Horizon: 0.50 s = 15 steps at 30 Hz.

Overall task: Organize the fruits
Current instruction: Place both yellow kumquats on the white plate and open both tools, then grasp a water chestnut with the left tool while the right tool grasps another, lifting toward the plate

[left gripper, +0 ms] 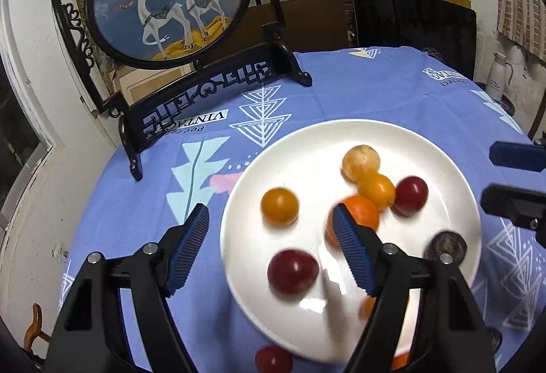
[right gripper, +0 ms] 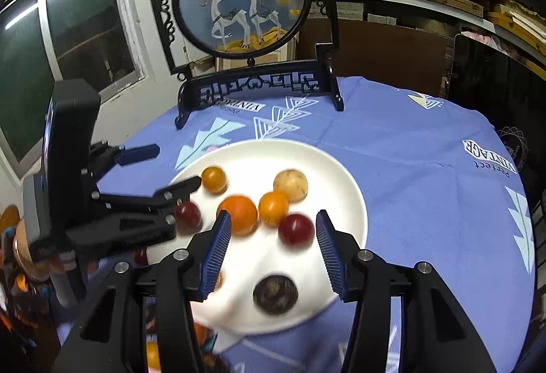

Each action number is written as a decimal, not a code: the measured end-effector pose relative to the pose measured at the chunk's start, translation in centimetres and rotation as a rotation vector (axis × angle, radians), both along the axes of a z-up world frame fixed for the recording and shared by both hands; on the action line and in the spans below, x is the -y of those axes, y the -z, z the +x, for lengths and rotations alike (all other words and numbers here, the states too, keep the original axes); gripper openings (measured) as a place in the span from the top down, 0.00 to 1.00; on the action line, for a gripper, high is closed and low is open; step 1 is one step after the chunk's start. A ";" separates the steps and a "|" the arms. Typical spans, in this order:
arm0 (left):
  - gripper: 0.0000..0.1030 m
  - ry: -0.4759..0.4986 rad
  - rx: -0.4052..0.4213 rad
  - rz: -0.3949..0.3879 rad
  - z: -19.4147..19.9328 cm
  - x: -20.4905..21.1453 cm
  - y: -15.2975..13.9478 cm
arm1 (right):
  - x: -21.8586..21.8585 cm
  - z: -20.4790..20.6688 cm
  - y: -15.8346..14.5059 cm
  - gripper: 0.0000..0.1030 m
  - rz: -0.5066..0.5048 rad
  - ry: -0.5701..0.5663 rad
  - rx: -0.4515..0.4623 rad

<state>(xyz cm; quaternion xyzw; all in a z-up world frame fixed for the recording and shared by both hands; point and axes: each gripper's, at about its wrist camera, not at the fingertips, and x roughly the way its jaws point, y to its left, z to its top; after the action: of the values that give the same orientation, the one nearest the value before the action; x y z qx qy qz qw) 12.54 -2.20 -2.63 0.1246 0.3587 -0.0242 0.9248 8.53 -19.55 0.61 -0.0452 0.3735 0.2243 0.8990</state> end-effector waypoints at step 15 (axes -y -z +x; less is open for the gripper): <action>0.17 0.157 -0.060 -0.044 -13.5 -4.2 1.0 | 1.6 -12.6 7.5 0.37 -0.248 -0.233 -0.147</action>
<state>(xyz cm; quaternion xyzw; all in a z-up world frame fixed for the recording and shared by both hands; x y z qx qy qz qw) -0.96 1.95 -3.63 0.1312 0.3749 -0.1082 0.9113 -4.11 -21.15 -6.85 -0.1821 0.4550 0.2817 0.8249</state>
